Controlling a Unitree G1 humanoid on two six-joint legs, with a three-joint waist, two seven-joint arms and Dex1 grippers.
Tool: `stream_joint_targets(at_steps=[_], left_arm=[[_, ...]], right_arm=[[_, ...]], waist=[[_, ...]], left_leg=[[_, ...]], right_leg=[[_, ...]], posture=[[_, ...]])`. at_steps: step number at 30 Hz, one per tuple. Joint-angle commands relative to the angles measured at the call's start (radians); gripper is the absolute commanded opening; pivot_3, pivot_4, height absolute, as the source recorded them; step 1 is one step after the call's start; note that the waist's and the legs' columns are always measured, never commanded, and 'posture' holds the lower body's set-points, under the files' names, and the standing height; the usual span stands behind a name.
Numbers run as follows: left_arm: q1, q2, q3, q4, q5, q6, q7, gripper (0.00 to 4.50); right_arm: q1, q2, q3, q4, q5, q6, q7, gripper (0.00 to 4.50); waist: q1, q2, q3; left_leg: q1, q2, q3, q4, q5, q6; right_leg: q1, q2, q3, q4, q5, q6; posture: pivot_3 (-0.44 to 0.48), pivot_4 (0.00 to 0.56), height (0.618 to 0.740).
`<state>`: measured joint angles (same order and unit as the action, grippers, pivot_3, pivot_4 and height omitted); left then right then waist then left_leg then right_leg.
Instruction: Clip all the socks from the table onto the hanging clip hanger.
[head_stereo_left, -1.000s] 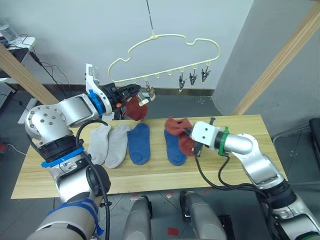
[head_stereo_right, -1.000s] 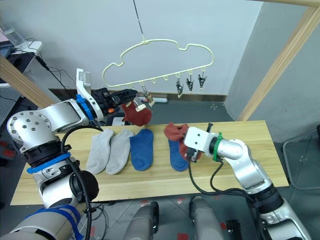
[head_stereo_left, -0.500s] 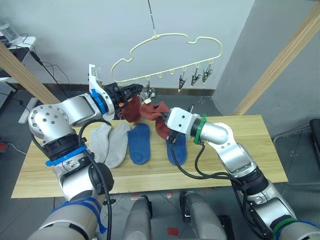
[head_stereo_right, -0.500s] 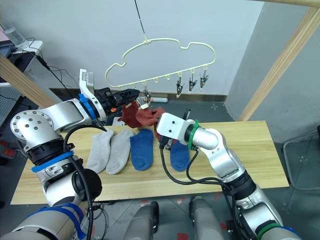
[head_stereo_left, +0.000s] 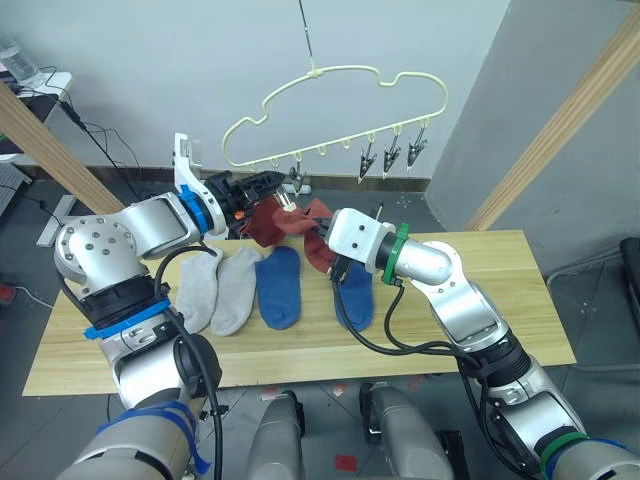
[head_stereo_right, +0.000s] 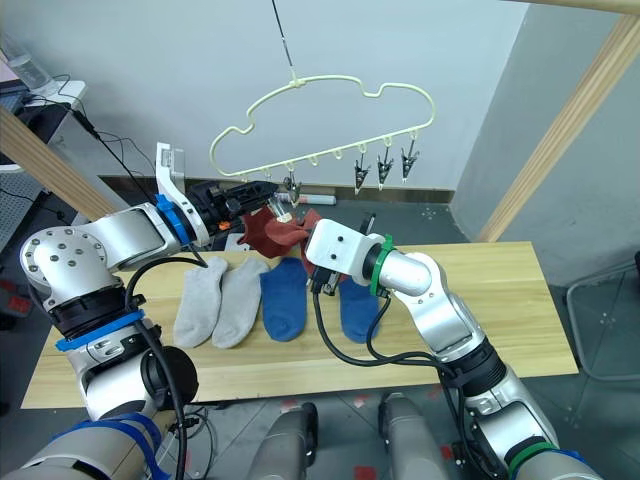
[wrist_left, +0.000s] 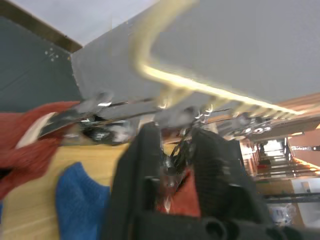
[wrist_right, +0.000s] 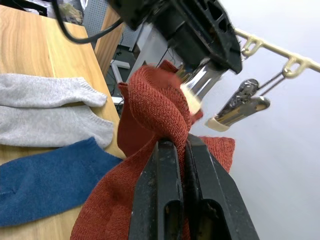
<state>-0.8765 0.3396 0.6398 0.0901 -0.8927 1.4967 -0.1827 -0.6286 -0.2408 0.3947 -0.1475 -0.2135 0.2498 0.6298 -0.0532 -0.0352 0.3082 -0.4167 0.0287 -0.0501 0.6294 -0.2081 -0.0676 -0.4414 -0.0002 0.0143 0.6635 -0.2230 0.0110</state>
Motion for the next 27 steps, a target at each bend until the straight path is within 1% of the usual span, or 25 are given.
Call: stream_joint_targets(at_steps=[1, 5, 8, 9, 11, 12, 13, 14, 16, 17, 18, 19, 20, 21, 22, 23, 25, 27], left_arm=[[-0.013, 0.011, 0.003, -0.016, -0.016, -0.003, 0.0, 2.42], [-0.005, 0.008, 0.005, -0.046, -0.025, -0.012, -0.001, 3.57], [0.038, 0.026, -0.049, -0.127, -0.027, -0.031, -0.037, 4.42], [0.048, 0.031, -0.062, -0.143, -0.026, -0.038, -0.046, 4.49], [0.099, 0.064, -0.117, -0.216, -0.019, -0.059, -0.078, 4.5], [0.123, 0.082, -0.14, -0.25, -0.015, -0.074, -0.095, 4.5], [0.14, 0.094, -0.158, -0.27, -0.013, -0.088, -0.107, 4.5], [0.197, 0.149, -0.241, -0.333, 0.047, -0.188, -0.167, 4.5], [0.282, 0.214, -0.362, -0.402, 0.144, -0.34, -0.237, 4.5], [0.33, 0.218, -0.413, -0.427, 0.191, -0.422, -0.257, 4.5], [0.359, 0.214, -0.44, -0.434, 0.216, -0.474, -0.264, 4.5], [0.408, 0.246, -0.535, -0.456, 0.309, -0.588, -0.295, 4.5], [0.44, 0.27, -0.6, -0.469, 0.377, -0.671, -0.321, 4.5], [0.458, 0.253, -0.613, -0.471, 0.386, -0.711, -0.33, 4.5], [0.464, 0.219, -0.607, -0.462, 0.39, -0.746, -0.31, 4.5], [0.463, 0.188, -0.589, -0.449, 0.384, -0.762, -0.294, 4.5], [0.471, 0.135, -0.583, -0.429, 0.422, -0.856, -0.268, 4.5], [0.482, 0.116, -0.603, -0.401, 0.504, -0.98, -0.257, 4.5]], right_arm=[[-0.009, 0.014, -0.013, -0.007, 0.013, 0.007, -0.009, 0.0], [0.0, 0.039, -0.014, 0.01, 0.02, 0.031, -0.022, 0.0], [-0.006, 0.059, -0.01, 0.021, 0.03, 0.044, -0.017, 0.0], [-0.008, 0.063, -0.01, 0.022, 0.032, 0.046, -0.015, 0.0], [-0.015, 0.075, -0.006, 0.035, 0.043, 0.051, -0.007, 0.52], [-0.019, 0.08, -0.004, 0.041, 0.045, 0.053, -0.006, 0.69], [-0.022, 0.083, -0.004, 0.046, 0.047, 0.053, -0.006, 1.02], [-0.021, 0.081, -0.005, 0.043, 0.054, 0.058, 0.002, 1.34], [-0.013, 0.071, -0.007, 0.03, 0.067, 0.067, 0.017, 2.09], [0.003, 0.059, -0.015, 0.005, 0.08, 0.081, 0.03, 2.44], [0.014, 0.049, -0.021, -0.013, 0.089, 0.091, 0.038, 2.83], [0.035, 0.035, -0.039, -0.049, 0.108, 0.117, 0.046, 3.15], [0.047, 0.026, -0.051, -0.074, 0.122, 0.137, 0.049, 3.52], [0.06, 0.021, -0.067, -0.099, 0.135, 0.162, 0.045, 3.89], [0.076, 0.011, -0.087, -0.138, 0.165, 0.19, 0.058, 4.23], [0.086, 0.004, -0.097, -0.163, 0.185, 0.209, 0.066, 4.46], [0.107, 0.009, -0.164, -0.261, 0.314, 0.324, 0.1, 4.46], [0.114, 0.031, -0.238, -0.334, 0.427, 0.451, 0.093, 4.46]], waist=[[0.001, 0.0, 0.0], [0.001, 0.0, 0.0], [0.0, 0.0, 0.0], [-0.001, 0.0, 0.0], [-0.001, 0.0, 0.0], [-0.002, 0.0, 0.0], [-0.002, 0.0, 0.0], [0.0, 0.0, 0.0], [-0.001, 0.0, 0.0], [0.003, 0.0, 0.0], [0.006, 0.0, 0.0], [0.012, 0.0, 0.0], [0.018, 0.0, 0.0], [0.023, 0.0, 0.0], [0.028, 0.0, 0.0], [0.031, 0.0, 0.0], [0.033, 0.0, 0.0], [0.027, 0.0, 0.0]], left_leg=[[0.0, 0.0, 0.0, 0.0, 0.0, 0.0], [0.0, 0.0, 0.0, 0.0, 0.0, 0.0], [0.0, 0.0, 0.0, 0.0, 0.0, 0.0], [0.0, 0.0, 0.0, 0.0, 0.0, 0.0], [0.0, 0.0, 0.0, 0.0, 0.001, -0.002], [0.0, 0.001, 0.0, 0.0, 0.001, -0.002], [0.0, 0.001, 0.0, -0.001, 0.001, -0.002], [0.0, 0.001, 0.0, -0.001, 0.001, -0.002], [0.0, 0.002, 0.0, -0.001, 0.001, -0.002], [0.001, 0.001, 0.0, -0.001, 0.001, -0.002], [0.001, 0.001, 0.0, -0.002, 0.001, -0.002], [0.0, 0.001, 0.0, -0.002, 0.001, -0.001], [0.0, 0.001, 0.0, -0.002, 0.0, 0.0], [0.0, 0.001, -0.001, -0.002, 0.0, 0.0], [0.0, 0.0, 0.0, -0.002, 0.0, 0.0], [-0.002, 0.001, -0.001, -0.001, 0.0, 0.0], [-0.004, 0.0, -0.003, 0.001, 0.0, 0.001], [-0.004, 0.0, -0.002, 0.001, 0.0, 0.001]], right_leg=[[0.0, 0.0, 0.0, 0.0, 0.0, 0.0], [0.0, 0.0, 0.0, 0.0, 0.0, 0.0], [0.0, 0.0, 0.0, 0.0, 0.0, 0.0], [0.0, 0.0, 0.0, 0.0, 0.0, 0.0], [0.0, -0.001, 0.001, 0.0, 0.0, 0.0], [0.0, -0.001, 0.001, 0.0, 0.0, 0.0], [0.0, -0.001, 0.001, 0.0, 0.0, 0.0], [0.0, -0.001, 0.001, 0.0, 0.0, 0.0], [0.0, -0.002, 0.002, 0.0, 0.0, 0.0], [-0.001, -0.002, 0.002, 0.0, 0.0, 0.0], [0.0, -0.002, 0.002, 0.0, 0.0, 0.0], [0.0, -0.003, 0.002, -0.001, 0.0, -0.001], [0.0, -0.003, 0.002, -0.001, 0.0, -0.001], [0.0, -0.003, 0.002, -0.002, 0.0, -0.001], [-0.001, -0.003, 0.002, -0.002, 0.0, -0.001], [-0.001, -0.003, 0.002, -0.002, 0.0, -0.001], [-0.001, -0.003, 0.001, -0.003, 0.0, -0.001], [-0.001, -0.002, 0.001, -0.003, 0.0, 0.0]], posture=[[-0.027, 0.306, 0.74], [-0.029, 0.304, 0.74], [-0.028, 0.304, 0.74], [-0.028, 0.304, 0.74], [-0.023, 0.302, 0.74], [-0.023, 0.302, 0.74], [-0.017, 0.301, 0.74], [-0.017, 0.301, 0.74], [-0.011, 0.299, 0.74], [-0.011, 0.299, 0.74], [-0.011, 0.299, 0.74], [-0.012, 0.298, 0.74], [-0.013, 0.298, 0.74], [-0.019, 0.296, 0.74], [-0.019, 0.296, 0.74], [-0.023, 0.296, 0.74], [-0.033, 0.292, 0.74], [-0.038, 0.29, 0.74]])
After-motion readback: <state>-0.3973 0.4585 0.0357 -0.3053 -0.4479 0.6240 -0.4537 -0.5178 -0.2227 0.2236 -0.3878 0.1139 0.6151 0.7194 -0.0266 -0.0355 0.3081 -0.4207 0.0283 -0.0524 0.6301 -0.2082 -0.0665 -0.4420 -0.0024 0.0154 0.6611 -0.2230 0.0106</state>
